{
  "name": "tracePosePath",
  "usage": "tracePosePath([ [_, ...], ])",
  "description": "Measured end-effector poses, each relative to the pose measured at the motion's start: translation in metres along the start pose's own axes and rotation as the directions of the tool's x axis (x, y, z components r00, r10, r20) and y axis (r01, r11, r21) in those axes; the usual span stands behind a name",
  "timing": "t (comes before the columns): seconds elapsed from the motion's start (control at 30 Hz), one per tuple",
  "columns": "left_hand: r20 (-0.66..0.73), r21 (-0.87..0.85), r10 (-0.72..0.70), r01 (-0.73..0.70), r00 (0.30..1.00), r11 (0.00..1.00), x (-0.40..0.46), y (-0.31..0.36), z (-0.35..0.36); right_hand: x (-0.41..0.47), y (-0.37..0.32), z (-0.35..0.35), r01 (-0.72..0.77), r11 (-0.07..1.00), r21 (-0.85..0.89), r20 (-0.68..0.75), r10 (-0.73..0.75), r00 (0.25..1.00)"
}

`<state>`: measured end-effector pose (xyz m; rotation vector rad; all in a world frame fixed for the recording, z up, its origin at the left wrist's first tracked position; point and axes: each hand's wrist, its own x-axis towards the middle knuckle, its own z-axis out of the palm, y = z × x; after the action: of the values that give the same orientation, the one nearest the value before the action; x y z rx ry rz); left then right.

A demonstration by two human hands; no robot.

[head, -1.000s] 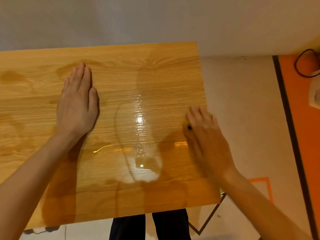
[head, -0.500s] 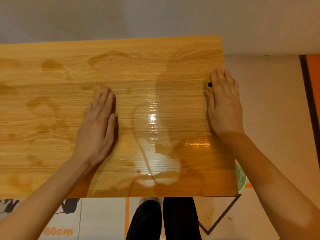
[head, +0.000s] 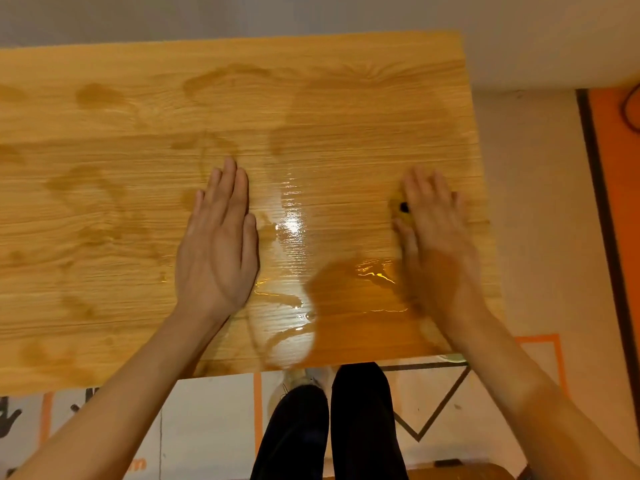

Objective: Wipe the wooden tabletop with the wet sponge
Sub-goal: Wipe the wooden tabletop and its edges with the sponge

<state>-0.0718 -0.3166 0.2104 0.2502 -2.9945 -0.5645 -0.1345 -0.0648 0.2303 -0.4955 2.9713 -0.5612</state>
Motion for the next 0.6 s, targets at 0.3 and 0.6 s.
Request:
tracePosePath([
  [0.3, 0.005, 0.01, -0.008, 0.008, 1.0, 1.0, -0.002, 0.003, 0.0, -0.03, -0.1, 0.049, 0.207, 0.965, -0.162, 0.019, -0.207, 0.978],
  [0.6, -0.002, 0.007, -0.027, 0.027, 1.0, 1.0, -0.001, 0.003, -0.002, -0.037, -0.037, 0.014, -0.206, 0.975, -0.087, -0.146, 0.193, 0.97],
])
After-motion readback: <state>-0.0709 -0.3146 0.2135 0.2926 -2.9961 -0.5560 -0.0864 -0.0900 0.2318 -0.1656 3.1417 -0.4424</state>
